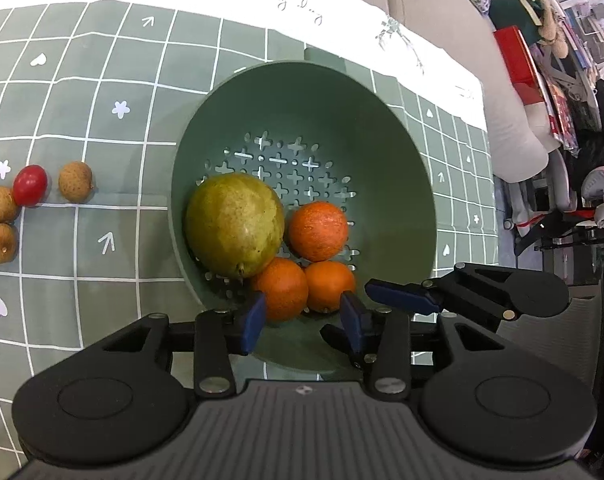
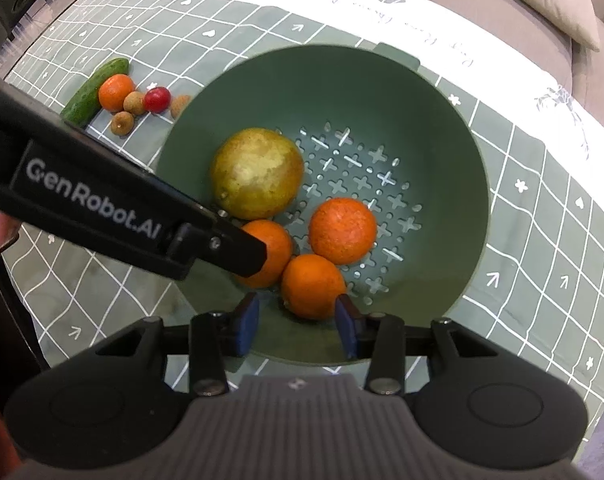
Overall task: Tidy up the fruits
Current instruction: 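Withdraw both tools from the colander back toward the remaining fruit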
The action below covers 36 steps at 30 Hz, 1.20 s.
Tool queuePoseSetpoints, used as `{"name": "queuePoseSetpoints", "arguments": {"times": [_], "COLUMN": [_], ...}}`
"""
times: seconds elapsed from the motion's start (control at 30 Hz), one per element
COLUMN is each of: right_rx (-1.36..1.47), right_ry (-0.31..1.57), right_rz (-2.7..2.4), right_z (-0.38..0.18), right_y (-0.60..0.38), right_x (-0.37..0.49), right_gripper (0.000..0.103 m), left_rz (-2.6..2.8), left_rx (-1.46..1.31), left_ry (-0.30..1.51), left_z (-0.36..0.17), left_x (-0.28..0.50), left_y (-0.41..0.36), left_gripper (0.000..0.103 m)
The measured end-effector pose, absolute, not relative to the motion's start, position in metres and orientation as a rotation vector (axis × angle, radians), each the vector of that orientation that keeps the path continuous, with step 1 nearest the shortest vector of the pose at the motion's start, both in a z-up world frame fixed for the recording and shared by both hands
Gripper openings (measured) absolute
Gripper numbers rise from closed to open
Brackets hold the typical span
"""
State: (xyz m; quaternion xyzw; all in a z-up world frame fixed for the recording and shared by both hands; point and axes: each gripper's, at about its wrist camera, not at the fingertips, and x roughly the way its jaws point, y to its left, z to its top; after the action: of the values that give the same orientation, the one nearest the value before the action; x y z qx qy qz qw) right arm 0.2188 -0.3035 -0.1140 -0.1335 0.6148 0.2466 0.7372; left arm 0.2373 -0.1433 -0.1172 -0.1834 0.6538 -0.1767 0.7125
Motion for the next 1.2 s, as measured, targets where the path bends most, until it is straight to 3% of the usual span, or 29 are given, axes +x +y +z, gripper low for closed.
{"name": "queuePoseSetpoints", "arguments": {"times": [0.2, 0.47, 0.77, 1.2], "right_rx": [-0.294, -0.289, -0.237, -0.049], "right_ry": [1.302, 1.226, 1.145, 1.005], "right_rz": [0.526, 0.505, 0.507, 0.473], "right_z": [-0.093, -0.064, -0.046, -0.068], "right_y": [-0.299, -0.280, -0.239, -0.169], "right_x": [0.211, 0.193, 0.163, 0.122], "right_gripper": [0.049, 0.049, 0.057, 0.057], "left_rz": [-0.407, -0.413, -0.401, -0.326], "left_rx": [-0.397, -0.364, -0.297, -0.178], "left_ry": [1.413, 1.322, 1.190, 1.034], "left_z": [-0.098, -0.068, -0.044, -0.053], "left_x": [0.228, 0.208, 0.178, 0.137], "left_y": [-0.132, -0.102, -0.058, 0.012], "left_gripper": [0.049, 0.049, 0.049, 0.049]}}
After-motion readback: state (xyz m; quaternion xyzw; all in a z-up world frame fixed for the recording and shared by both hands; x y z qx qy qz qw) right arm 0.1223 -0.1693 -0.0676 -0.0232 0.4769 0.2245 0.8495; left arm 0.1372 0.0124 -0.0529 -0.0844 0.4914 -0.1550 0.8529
